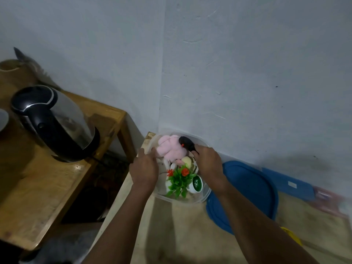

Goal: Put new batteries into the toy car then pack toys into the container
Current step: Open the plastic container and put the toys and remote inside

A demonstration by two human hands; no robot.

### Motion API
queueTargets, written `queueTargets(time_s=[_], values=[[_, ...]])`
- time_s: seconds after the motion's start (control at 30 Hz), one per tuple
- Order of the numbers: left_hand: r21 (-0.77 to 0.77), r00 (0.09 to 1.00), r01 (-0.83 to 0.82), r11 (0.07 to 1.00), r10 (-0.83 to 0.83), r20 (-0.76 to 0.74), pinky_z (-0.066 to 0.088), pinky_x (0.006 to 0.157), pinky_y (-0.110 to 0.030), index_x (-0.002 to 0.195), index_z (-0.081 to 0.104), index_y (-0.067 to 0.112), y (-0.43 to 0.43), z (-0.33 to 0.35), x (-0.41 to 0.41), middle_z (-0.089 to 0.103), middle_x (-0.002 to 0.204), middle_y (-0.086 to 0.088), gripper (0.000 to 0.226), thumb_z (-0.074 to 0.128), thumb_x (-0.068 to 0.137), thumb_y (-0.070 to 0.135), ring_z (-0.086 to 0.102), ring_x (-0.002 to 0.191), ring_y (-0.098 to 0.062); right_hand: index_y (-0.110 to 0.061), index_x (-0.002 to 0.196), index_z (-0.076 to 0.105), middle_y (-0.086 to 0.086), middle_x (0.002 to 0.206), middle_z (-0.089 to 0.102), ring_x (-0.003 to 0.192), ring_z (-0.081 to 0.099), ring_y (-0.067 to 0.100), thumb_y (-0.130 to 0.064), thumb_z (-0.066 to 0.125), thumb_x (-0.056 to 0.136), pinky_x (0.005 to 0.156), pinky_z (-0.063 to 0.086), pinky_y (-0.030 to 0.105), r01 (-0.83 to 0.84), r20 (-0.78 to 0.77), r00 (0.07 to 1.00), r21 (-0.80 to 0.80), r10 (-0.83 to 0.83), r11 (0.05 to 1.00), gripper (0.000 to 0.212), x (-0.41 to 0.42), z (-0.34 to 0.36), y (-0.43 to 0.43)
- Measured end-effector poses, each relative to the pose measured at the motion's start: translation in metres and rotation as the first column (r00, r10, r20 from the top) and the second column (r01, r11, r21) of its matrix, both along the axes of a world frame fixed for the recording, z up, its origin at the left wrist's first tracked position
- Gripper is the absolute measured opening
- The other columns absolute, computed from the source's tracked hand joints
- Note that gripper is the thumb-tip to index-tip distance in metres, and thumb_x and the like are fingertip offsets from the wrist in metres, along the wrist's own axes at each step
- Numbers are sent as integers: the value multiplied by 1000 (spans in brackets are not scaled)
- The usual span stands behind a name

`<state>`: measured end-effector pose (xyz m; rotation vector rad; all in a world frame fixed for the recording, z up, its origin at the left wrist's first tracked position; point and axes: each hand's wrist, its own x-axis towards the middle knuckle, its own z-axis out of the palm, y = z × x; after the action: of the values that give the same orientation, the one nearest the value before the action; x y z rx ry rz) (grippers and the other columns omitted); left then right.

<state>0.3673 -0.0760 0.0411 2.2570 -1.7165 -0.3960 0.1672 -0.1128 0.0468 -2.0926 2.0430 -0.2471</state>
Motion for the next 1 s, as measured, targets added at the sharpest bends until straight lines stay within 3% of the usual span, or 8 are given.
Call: queueTargets(time_s=[0.1,0.2,0.4,0.5,0.63,0.83,1.0], values=[[36,998,28,999,-30,58,52,79,-44,139,48,25,0,-6,1,51,132,-14,37,34,105,25,63,97,-35,-12,101,67,9,95,71,86,67,25,-18,49,99,62,39,27,53,-76,996,130,-43,990,19,6,-3,-4],[121,981,32,992,-55,189,47,81,-41,145,39,33,-1,-5,1,41,140,-12,42,34,104,25,59,102,-31,-8,101,69,10,101,70,93,67,25,-13,51,97,70,47,29,103,-114,990,186,-83,977,19,13,2,-16],[304,918,37,952,-153,366,39,98,-47,154,20,33,-6,8,-3,4,162,-16,56,35,100,32,41,128,-37,-15,120,61,8,113,59,103,59,25,-25,57,94,83,48,35,-40,54,998,59,37,997,28,21,4,-18],[377,835,68,924,-260,485,35,105,-52,158,6,28,-6,13,-5,-4,163,-17,63,32,101,35,32,132,-39,-17,113,64,8,107,63,97,61,24,-26,54,96,77,47,33,-42,44,998,49,40,998,22,22,4,-20],[391,748,97,915,-327,578,27,111,-52,157,7,22,-7,17,-10,1,162,-20,58,25,103,32,29,134,-37,-17,98,71,6,96,68,84,66,23,-28,55,95,67,50,31,1,12,1000,51,-2,999,20,27,5,-25],[438,650,79,895,-379,658,27,110,-40,158,-1,16,-12,17,-19,19,150,-22,60,20,104,35,33,134,-33,-15,103,71,7,102,68,89,66,23,-24,54,96,64,44,29,29,-57,998,96,-23,995,21,41,3,-29],[469,684,33,883,-362,633,31,104,-38,147,28,18,-19,17,-23,29,141,-18,48,29,102,32,38,127,-30,-17,109,67,7,103,66,93,64,24,-26,53,95,71,49,31,-46,-8,999,165,48,985,22,29,7,-28]])
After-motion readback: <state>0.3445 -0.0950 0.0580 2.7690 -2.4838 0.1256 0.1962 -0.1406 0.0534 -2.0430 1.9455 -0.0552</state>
